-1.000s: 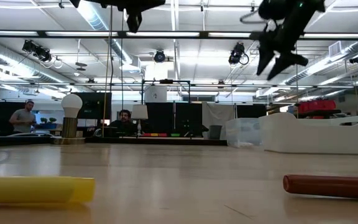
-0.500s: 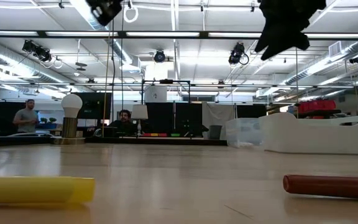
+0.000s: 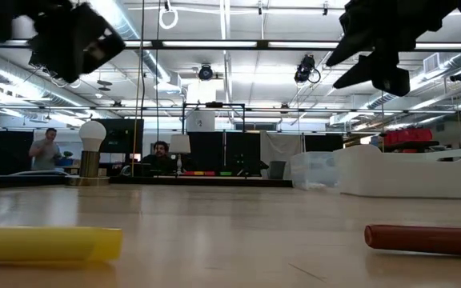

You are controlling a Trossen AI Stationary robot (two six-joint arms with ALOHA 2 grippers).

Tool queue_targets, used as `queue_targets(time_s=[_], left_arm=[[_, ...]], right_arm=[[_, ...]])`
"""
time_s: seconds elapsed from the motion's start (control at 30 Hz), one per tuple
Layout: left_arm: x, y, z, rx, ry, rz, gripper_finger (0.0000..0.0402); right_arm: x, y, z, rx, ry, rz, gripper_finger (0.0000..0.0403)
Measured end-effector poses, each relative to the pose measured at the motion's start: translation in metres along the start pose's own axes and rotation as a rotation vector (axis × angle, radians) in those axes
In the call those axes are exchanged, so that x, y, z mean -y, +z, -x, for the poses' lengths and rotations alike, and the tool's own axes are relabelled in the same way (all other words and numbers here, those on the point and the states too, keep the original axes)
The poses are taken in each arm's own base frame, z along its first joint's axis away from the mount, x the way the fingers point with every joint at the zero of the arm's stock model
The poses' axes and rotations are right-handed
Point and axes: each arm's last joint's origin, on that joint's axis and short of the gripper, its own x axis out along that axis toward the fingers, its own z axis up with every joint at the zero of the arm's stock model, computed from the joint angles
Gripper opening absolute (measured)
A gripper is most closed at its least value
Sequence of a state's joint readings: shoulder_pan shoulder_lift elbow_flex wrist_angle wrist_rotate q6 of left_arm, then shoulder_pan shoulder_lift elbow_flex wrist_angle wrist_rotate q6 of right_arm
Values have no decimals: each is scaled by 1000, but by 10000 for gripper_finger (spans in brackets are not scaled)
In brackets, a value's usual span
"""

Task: Pick & Place Markers
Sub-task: Put the yellow pen into the gray bin

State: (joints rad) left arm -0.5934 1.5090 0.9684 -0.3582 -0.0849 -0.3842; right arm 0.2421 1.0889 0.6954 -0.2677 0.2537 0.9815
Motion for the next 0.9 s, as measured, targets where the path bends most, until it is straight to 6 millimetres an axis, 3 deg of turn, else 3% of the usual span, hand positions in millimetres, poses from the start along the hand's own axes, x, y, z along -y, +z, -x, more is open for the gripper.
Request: queue_targets(time_s=[0.13,0.27,0.4,0.57,0.73,0.9], left_arm=[[30,-10,-33,24,-63,-29,241],[54,-29,-57,51,19,-53,242],[65,-50,-76,66,148,0,226],[72,-67,-99,85,190,68,206],[76,-76,-105,110,247,84,172],[71,-76,-106,112,275,175,106]], right_arm=[[-8,-5,2,-34,83,-1,164],[-13,-8,4,-42,119,11,164],[-14,-9,4,-46,119,9,164],[-14,-9,4,-49,120,7,164],[-14,-9,4,-47,122,12,164],[-15,-7,9,-31,148,7,164]])
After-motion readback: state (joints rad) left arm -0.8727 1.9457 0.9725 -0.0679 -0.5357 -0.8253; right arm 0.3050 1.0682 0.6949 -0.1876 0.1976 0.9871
